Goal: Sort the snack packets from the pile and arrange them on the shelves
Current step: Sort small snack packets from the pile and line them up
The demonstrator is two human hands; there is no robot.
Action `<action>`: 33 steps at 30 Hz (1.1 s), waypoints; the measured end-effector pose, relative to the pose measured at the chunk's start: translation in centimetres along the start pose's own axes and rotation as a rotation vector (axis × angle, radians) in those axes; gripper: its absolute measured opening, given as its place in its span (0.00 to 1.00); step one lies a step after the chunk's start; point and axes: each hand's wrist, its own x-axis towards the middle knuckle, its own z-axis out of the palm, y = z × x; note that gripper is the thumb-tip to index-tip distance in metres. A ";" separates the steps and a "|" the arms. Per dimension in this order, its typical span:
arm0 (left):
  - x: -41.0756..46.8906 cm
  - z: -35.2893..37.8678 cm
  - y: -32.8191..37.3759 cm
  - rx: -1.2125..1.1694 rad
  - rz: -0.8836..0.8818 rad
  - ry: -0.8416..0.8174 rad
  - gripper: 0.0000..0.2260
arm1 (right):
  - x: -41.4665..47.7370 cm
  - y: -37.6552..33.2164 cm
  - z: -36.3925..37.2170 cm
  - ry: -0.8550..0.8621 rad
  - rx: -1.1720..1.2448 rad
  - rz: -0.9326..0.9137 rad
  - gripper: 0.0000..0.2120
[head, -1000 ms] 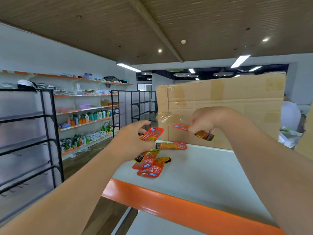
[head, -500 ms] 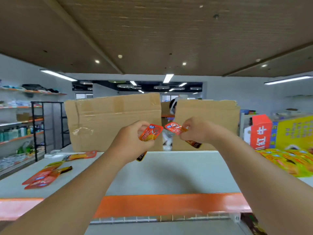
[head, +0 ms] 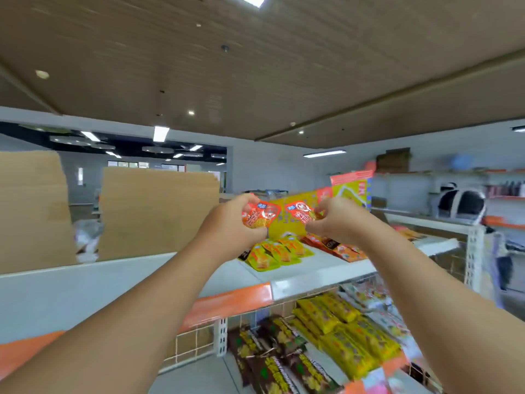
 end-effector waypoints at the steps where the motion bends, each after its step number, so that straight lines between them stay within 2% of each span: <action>1: 0.4 1.8 1.0 -0.001 0.018 -0.012 0.26 | -0.3 1.9 -0.7 0.009 -0.009 0.027 0.17; 3: 1.2 5.1 2.9 -0.003 0.043 -0.042 0.27 | -0.8 5.4 -2.0 0.015 -0.030 0.074 0.15; 6: 2.4 9.0 4.9 -0.024 0.061 -0.093 0.27 | -1.1 9.6 -3.3 0.031 -0.012 0.165 0.18; 10: 4.4 12.7 6.4 -0.033 0.075 -0.131 0.27 | -1.6 13.6 -4.2 0.041 0.030 0.249 0.13; 13: 6.0 15.4 7.1 -0.049 0.086 -0.155 0.26 | -1.3 16.2 -4.4 0.049 0.022 0.278 0.11; 17: 8.5 19.3 7.7 -0.071 0.107 -0.189 0.27 | 0.1 19.9 -4.2 0.060 -0.032 0.306 0.16; 24: 13.3 26.7 9.3 -0.078 0.157 -0.243 0.28 | 3.8 26.6 -4.1 0.086 -0.095 0.373 0.13; 25: 14.2 27.7 9.6 -0.070 0.168 -0.249 0.28 | 4.6 27.5 -4.2 0.088 -0.099 0.379 0.14; 28: 17.0 30.8 10.0 -0.049 0.204 -0.260 0.29 | 7.3 30.1 -3.9 0.124 -0.104 0.392 0.27; 33: 21.5 35.7 10.3 -0.054 0.206 -0.282 0.28 | 10.7 34.5 -3.4 0.111 -0.108 0.396 0.27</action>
